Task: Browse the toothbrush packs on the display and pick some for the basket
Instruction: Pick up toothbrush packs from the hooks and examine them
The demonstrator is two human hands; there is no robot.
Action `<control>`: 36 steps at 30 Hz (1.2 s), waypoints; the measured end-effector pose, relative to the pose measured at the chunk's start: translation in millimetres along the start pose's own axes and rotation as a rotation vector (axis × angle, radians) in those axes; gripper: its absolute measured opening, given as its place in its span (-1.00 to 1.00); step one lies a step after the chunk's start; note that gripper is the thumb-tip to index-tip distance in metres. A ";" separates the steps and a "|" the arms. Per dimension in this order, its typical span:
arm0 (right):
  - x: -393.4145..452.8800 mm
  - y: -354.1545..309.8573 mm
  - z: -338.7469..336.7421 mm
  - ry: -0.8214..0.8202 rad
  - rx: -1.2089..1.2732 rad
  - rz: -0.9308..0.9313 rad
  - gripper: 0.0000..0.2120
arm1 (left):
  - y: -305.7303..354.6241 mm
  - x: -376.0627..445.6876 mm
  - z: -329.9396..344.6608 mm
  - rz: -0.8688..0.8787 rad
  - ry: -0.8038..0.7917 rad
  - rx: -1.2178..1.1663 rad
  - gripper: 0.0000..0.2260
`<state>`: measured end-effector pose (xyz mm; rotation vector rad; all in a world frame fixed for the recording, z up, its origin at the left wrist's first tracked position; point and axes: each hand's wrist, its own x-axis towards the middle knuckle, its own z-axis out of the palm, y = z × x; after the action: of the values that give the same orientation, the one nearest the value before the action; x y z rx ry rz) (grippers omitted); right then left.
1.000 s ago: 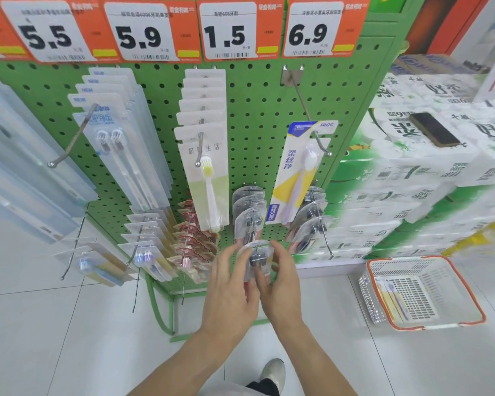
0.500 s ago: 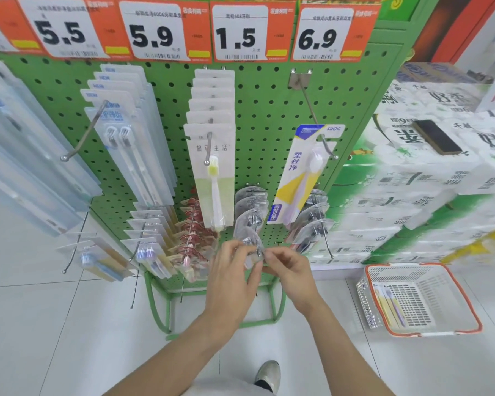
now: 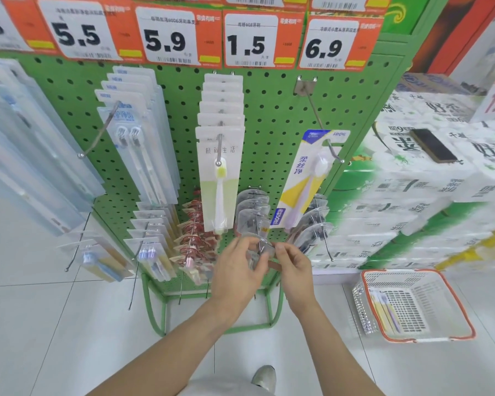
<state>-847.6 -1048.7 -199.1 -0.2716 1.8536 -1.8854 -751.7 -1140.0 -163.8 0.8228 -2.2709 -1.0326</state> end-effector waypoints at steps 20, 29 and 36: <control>67.4 -4.9 13.5 -0.090 -0.145 0.140 -0.77 | -0.6 0.4 -6.6 0.021 -0.055 0.033 -0.65; 61.1 -7.4 12.3 -0.086 -0.182 0.081 -0.88 | -4.0 -1.2 -4.6 0.015 -0.067 0.092 -0.66; 59.8 -21.0 13.4 -0.070 -0.156 0.034 -0.93 | -6.1 -1.6 -1.6 0.017 -0.075 0.085 -0.64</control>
<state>-897.3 -1089.0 -188.9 -0.3518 1.9481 -1.6892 -747.7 -1142.9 -168.0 0.8103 -2.3950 -0.9805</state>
